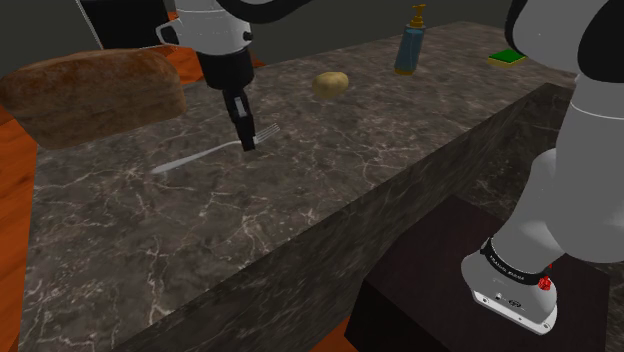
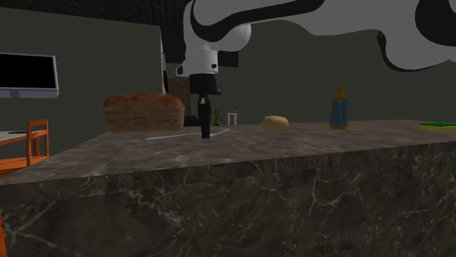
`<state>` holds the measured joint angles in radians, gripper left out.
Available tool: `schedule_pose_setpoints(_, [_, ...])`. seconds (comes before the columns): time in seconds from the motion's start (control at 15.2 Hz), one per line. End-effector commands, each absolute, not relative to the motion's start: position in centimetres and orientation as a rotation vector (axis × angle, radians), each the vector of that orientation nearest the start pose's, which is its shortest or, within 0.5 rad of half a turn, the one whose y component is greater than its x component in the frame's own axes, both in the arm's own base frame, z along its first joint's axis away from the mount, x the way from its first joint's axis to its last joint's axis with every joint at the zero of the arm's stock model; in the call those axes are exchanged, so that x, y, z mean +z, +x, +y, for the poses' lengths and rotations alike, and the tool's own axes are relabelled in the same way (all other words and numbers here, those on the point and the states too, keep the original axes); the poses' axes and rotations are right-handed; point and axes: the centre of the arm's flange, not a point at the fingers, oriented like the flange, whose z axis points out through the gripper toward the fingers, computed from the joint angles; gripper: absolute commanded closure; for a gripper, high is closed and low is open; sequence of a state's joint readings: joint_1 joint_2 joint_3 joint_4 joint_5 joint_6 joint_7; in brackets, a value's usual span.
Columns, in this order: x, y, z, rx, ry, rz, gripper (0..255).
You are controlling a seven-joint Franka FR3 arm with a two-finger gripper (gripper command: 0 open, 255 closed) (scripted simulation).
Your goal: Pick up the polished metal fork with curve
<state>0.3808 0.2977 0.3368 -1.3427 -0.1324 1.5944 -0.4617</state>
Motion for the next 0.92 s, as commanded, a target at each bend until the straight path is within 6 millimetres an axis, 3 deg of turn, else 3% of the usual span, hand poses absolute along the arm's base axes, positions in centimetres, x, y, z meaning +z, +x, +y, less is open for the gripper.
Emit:
schedule_pose_setpoints(0.0, [57.4,51.1,38.6,0.041,-2.65,-1.758,255])
schedule_pose_setpoints(0.73, [63.2,51.1,38.6,0.041,-2.65,-1.758,255])
schedule_pose_setpoints(0.86, [63.3,51.1,38.6,0.041,-2.65,-1.758,255])
